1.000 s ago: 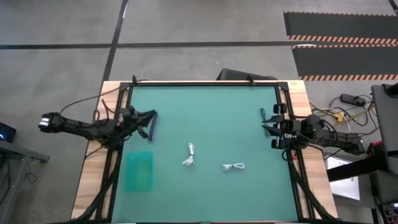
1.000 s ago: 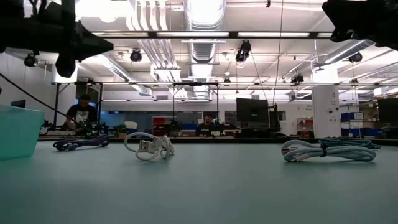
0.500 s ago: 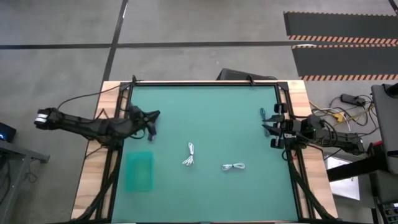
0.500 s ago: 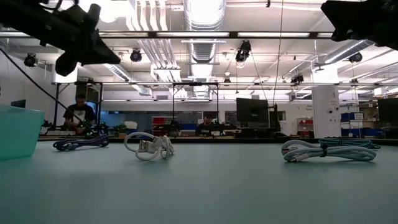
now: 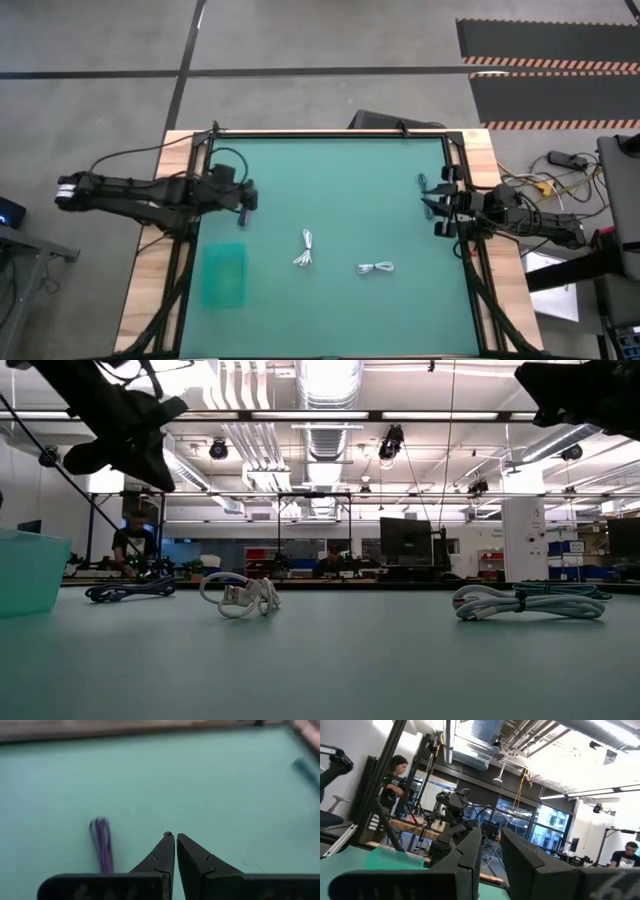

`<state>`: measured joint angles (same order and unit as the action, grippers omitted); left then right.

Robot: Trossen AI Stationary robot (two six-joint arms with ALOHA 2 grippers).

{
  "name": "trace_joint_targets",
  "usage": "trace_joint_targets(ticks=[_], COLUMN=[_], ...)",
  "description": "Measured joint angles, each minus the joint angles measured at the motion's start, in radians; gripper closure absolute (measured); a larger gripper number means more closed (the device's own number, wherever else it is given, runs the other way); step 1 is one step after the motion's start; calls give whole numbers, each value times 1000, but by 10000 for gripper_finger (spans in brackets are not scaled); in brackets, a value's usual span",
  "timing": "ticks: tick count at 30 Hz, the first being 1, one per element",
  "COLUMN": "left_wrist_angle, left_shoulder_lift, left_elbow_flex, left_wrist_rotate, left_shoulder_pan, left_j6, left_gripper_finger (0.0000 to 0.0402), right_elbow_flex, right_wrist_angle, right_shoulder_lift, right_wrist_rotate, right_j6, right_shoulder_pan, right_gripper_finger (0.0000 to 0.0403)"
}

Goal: Pick and place USB-C Cables
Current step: Put the black violet charger cable into the green bin

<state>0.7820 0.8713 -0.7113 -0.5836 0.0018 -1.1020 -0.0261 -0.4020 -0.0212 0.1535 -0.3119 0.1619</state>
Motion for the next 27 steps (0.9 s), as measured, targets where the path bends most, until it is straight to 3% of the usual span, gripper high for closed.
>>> trace_joint_targets(ticks=[10,17,20,27], left_wrist_angle=[231,262,311,344], left_shoulder_lift=[161,240,299,456], left_elbow_flex=[-111,-112,-115,-178], left_wrist_rotate=[395,607,657,661], left_shoulder_pan=[208,341,385,435], left_j6=[31,116,119,245], left_gripper_finger=[398,398,398,401], right_elbow_flex=[0,0,0,0], right_wrist_angle=[0,0,0,0], right_shoulder_lift=[0,0,0,0], right_wrist_rotate=[0,0,0,0], right_j6=[-3,-3,-4,-17], right_shoulder_pan=[0,0,0,0], right_gripper_finger=[339,339,339,339])
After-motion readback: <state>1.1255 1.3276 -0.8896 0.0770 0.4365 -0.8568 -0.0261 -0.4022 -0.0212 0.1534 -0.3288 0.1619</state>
